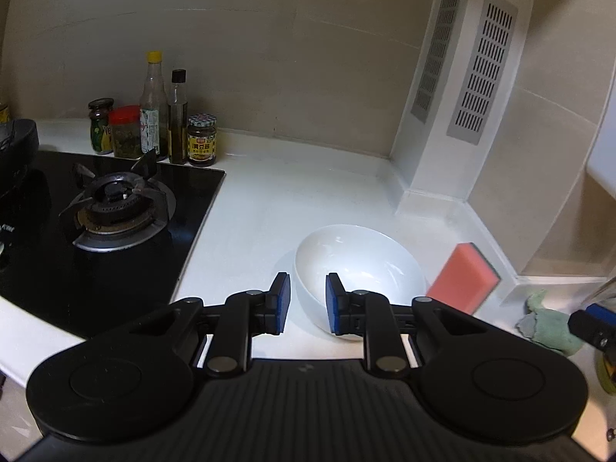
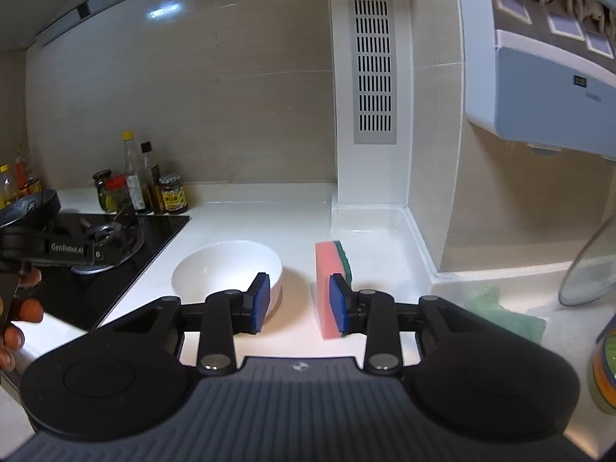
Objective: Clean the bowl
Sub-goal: 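Lower the sponge onto the counter beside the bowl and open the right gripper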
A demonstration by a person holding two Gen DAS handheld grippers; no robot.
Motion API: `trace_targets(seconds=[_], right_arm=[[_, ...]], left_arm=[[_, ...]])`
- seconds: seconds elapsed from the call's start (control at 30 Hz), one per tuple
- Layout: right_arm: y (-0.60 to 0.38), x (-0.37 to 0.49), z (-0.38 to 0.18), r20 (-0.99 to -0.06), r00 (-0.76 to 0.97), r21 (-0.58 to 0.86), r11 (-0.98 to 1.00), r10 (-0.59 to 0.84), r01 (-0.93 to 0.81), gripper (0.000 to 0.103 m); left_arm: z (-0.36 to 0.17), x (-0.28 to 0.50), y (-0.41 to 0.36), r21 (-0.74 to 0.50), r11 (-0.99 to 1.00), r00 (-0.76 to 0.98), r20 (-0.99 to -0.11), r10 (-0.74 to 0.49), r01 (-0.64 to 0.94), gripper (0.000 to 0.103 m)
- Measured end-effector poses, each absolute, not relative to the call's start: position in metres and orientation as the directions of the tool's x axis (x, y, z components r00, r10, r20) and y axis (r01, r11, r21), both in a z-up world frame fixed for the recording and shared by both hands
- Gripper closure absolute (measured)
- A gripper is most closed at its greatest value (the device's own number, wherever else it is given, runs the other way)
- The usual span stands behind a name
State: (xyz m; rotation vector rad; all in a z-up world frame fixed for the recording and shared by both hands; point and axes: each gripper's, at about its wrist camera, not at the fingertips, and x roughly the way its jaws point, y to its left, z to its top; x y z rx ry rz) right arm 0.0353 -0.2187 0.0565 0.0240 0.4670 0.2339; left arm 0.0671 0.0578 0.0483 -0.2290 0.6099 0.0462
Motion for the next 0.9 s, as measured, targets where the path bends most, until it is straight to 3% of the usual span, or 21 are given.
trace_targets(seconds=[0.33, 0.53, 0.9], right_arm=[[-0.222, 0.015, 0.054, -0.449, 0.854, 0.005, 0.957, 0.263, -0.292, 0.074], [-0.224, 0.017, 0.045, -0.471, 0.842, 0.033, 0.959, 0.263, -0.281, 0.074], [-0.228, 0.02, 0.031, -0.507, 0.82, 0.062, 0.96, 0.266, -0.273, 0.074]], left_arm=[[0.045, 0.044, 0.036, -0.162, 0.982, 0.828, -0.56, -0.007, -0.101, 0.078], [0.041, 0.043, 0.021, -0.081, 0.994, 0.827, -0.562, 0.017, -0.075, 0.079], [0.03, 0.044, 0.017, -0.058, 0.997, 0.8, -0.6, 0.005, -0.05, 0.078]])
